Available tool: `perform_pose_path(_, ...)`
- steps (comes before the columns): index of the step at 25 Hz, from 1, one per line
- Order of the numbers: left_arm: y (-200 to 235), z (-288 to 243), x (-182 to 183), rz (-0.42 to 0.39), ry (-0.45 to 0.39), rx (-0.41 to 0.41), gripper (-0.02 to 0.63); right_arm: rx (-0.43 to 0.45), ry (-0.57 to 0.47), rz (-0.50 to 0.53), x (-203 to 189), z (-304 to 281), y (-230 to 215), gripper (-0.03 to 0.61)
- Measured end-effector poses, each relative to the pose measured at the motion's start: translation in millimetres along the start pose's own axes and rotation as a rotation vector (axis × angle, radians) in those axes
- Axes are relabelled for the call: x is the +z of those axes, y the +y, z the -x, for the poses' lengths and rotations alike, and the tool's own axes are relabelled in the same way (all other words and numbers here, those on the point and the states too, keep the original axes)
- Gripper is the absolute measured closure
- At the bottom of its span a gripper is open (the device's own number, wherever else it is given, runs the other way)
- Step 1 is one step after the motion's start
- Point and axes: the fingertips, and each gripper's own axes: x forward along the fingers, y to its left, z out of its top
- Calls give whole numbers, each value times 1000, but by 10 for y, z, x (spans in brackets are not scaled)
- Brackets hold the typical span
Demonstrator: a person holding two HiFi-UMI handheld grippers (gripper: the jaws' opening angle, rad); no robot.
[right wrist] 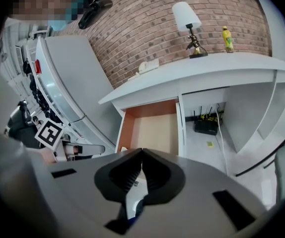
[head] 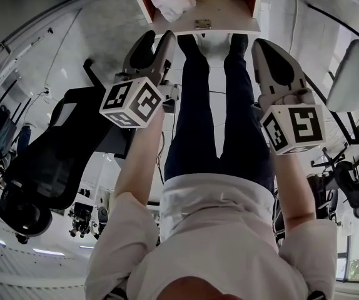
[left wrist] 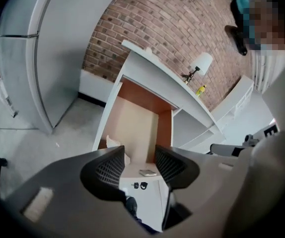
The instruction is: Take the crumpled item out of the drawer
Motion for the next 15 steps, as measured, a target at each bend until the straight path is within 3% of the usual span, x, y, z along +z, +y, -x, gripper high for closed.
perform_pose_path(3, 103, -171, -63, 22, 60, 13, 414, 9, 2, 1, 1, -4, -2, 571)
perform_pose_path(9, 252, -427, -134, 107, 101, 27, 414, 24, 12, 14, -63, 32, -13, 571)
perform_pose_path(15, 391, -628, -142, 0, 167, 89, 414, 22, 8, 35, -50, 82, -100, 571)
